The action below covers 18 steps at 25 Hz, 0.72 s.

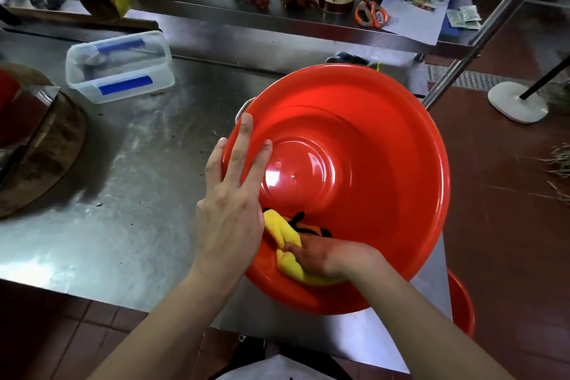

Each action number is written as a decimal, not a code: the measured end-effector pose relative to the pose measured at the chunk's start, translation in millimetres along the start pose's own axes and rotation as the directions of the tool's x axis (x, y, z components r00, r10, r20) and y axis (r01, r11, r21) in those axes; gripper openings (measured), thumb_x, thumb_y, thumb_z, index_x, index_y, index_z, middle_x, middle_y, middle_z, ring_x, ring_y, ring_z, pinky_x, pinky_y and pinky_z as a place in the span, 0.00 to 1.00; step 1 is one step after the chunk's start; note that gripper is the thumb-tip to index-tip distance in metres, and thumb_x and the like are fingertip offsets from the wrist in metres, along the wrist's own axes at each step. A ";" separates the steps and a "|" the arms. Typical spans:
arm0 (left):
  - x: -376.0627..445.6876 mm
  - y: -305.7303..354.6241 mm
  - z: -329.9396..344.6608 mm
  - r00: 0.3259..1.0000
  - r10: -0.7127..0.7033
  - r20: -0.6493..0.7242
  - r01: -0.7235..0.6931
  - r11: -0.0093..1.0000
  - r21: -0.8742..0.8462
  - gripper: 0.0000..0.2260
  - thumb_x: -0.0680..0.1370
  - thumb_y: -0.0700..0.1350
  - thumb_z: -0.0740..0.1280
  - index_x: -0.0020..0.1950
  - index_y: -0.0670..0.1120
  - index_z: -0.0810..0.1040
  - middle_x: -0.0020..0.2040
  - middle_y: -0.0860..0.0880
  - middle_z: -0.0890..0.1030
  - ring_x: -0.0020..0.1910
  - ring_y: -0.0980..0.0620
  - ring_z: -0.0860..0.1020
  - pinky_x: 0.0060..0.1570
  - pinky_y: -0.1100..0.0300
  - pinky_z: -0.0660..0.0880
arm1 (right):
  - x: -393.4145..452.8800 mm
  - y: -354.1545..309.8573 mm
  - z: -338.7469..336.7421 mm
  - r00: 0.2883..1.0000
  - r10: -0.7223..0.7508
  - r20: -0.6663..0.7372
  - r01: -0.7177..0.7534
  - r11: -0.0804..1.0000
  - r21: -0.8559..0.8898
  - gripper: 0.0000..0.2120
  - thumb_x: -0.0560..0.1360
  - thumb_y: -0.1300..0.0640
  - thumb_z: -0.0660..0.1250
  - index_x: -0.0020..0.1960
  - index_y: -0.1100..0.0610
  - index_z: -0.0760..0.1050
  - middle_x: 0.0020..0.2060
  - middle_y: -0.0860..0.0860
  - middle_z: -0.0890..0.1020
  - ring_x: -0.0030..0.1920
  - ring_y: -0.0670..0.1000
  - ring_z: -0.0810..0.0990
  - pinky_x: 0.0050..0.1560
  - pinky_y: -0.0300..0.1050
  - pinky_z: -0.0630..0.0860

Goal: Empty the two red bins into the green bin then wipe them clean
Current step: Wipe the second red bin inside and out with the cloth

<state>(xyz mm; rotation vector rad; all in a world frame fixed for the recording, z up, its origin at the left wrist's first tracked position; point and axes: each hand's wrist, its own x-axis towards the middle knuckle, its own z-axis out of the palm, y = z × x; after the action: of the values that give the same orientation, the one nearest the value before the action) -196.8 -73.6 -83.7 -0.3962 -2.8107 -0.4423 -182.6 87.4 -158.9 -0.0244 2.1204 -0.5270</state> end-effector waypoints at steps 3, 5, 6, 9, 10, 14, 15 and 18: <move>-0.9 5.3 -1.0 1.000 0.002 -0.002 -0.002 1.000 -0.008 0.38 0.74 0.27 0.65 0.80 0.52 0.64 0.84 0.53 0.46 0.78 0.40 0.60 0.34 0.48 0.82 | 33.0 8.5 -5.2 1.000 -0.009 -0.012 0.009 0.999 -0.035 0.31 0.84 0.39 0.47 0.83 0.51 0.49 0.82 0.52 0.54 0.81 0.55 0.53 0.80 0.52 0.47; -0.2 7.4 -1.6 1.000 -0.013 -0.007 0.013 1.000 -0.016 0.37 0.74 0.28 0.64 0.79 0.53 0.66 0.84 0.54 0.46 0.78 0.40 0.60 0.35 0.47 0.83 | 54.2 15.1 -6.0 0.996 -0.071 -0.061 0.075 0.996 0.054 0.35 0.81 0.32 0.45 0.83 0.47 0.46 0.82 0.47 0.49 0.82 0.52 0.46 0.80 0.50 0.39; -0.3 8.1 -1.9 1.000 -0.021 -0.006 0.021 1.000 -0.019 0.36 0.74 0.28 0.64 0.79 0.53 0.67 0.84 0.54 0.46 0.78 0.40 0.60 0.36 0.48 0.83 | 59.7 16.1 -5.5 0.995 -0.080 -0.063 0.082 0.996 0.036 0.39 0.76 0.25 0.42 0.82 0.42 0.46 0.82 0.44 0.47 0.82 0.52 0.45 0.80 0.54 0.40; -1.3 8.3 -2.2 0.999 -0.033 -0.001 0.033 0.999 -0.022 0.33 0.75 0.31 0.62 0.77 0.54 0.69 0.84 0.54 0.45 0.78 0.40 0.59 0.35 0.48 0.82 | 75.7 21.1 -7.1 0.999 -0.045 -0.025 0.044 0.998 -0.048 0.33 0.80 0.30 0.47 0.81 0.43 0.53 0.81 0.44 0.54 0.81 0.53 0.49 0.80 0.58 0.45; -1.6 7.1 -2.0 0.999 -0.039 0.000 0.039 0.999 -0.022 0.33 0.75 0.31 0.62 0.77 0.54 0.69 0.84 0.55 0.45 0.79 0.40 0.58 0.35 0.48 0.83 | 73.3 18.5 -8.4 1.000 -0.021 0.002 0.021 0.998 -0.051 0.30 0.83 0.37 0.51 0.81 0.46 0.53 0.81 0.45 0.55 0.81 0.53 0.49 0.80 0.57 0.45; -1.1 3.0 -0.5 0.997 -0.071 -0.005 0.071 0.997 -0.023 0.31 0.76 0.31 0.61 0.75 0.54 0.71 0.84 0.55 0.44 0.80 0.41 0.56 0.37 0.44 0.83 | 72.1 13.9 -16.7 0.997 0.078 0.025 -0.074 0.989 -0.129 0.26 0.85 0.47 0.54 0.80 0.57 0.60 0.79 0.55 0.61 0.79 0.59 0.57 0.79 0.56 0.52; -0.4 2.6 -0.6 0.997 -0.076 -0.007 0.076 0.997 -0.025 0.31 0.76 0.31 0.61 0.74 0.54 0.72 0.84 0.55 0.45 0.80 0.40 0.56 0.38 0.43 0.83 | 71.8 15.2 -17.7 0.996 0.088 0.026 -0.084 0.987 -0.134 0.26 0.85 0.47 0.54 0.79 0.57 0.60 0.79 0.56 0.61 0.79 0.59 0.57 0.79 0.56 0.52; 2.0 0.8 -1.3 0.995 -0.097 -0.022 0.097 0.995 -0.029 0.30 0.75 0.29 0.61 0.73 0.54 0.73 0.84 0.54 0.46 0.79 0.40 0.57 0.38 0.43 0.83 | 57.3 6.8 -17.1 0.999 0.032 0.042 -0.029 0.997 -0.078 0.29 0.85 0.42 0.48 0.82 0.55 0.54 0.81 0.55 0.56 0.80 0.56 0.55 0.79 0.51 0.49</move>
<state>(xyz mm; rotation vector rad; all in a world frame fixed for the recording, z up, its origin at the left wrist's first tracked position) -198.2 -72.9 -81.6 -0.2594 -2.8128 -0.5041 -228.0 87.5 -198.4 -0.0466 2.0950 -0.4225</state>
